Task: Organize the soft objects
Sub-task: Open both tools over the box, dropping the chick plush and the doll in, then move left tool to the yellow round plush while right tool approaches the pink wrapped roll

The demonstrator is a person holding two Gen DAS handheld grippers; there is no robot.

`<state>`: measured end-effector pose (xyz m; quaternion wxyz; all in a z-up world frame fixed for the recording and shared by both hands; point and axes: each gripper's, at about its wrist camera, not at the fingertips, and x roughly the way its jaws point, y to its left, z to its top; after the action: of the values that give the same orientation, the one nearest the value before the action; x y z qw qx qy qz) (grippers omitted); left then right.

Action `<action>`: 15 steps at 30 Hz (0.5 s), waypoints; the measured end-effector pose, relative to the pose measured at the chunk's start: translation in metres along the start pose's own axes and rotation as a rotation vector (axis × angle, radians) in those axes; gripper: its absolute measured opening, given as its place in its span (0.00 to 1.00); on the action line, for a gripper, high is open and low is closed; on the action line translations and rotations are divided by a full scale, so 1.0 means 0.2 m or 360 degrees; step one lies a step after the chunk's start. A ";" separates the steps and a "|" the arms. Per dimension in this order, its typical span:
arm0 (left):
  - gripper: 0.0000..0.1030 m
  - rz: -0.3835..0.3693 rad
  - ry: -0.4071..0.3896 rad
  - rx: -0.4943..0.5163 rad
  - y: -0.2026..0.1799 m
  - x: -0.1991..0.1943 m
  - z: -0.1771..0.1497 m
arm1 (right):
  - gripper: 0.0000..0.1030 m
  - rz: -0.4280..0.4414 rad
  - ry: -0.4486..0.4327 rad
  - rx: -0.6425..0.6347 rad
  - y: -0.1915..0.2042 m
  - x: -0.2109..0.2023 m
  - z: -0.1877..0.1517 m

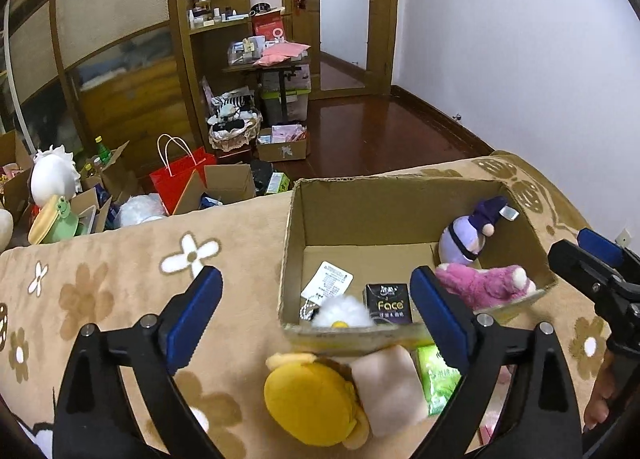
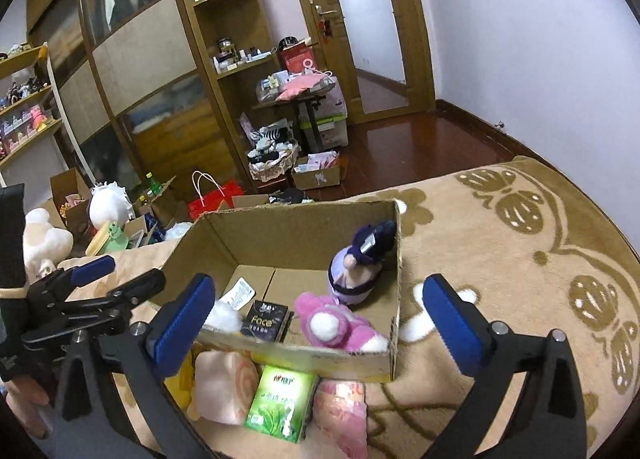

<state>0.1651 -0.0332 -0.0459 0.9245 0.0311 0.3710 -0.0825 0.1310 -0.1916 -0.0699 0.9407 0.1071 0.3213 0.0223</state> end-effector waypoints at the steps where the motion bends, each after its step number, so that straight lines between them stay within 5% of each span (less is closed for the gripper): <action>1: 0.93 0.0003 -0.0001 -0.0002 0.01 -0.02 -0.01 | 1.00 -0.0004 0.0012 0.0005 0.00 -0.01 0.00; 15: 0.96 0.0043 0.0158 0.0026 0.03 -0.28 -0.14 | 1.00 0.0017 0.0078 0.0047 0.01 -0.22 -0.09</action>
<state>0.1083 -0.0161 -0.0271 0.9057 0.0478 0.4152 -0.0713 0.0860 -0.1902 -0.0569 0.9306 0.1222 0.3440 0.0253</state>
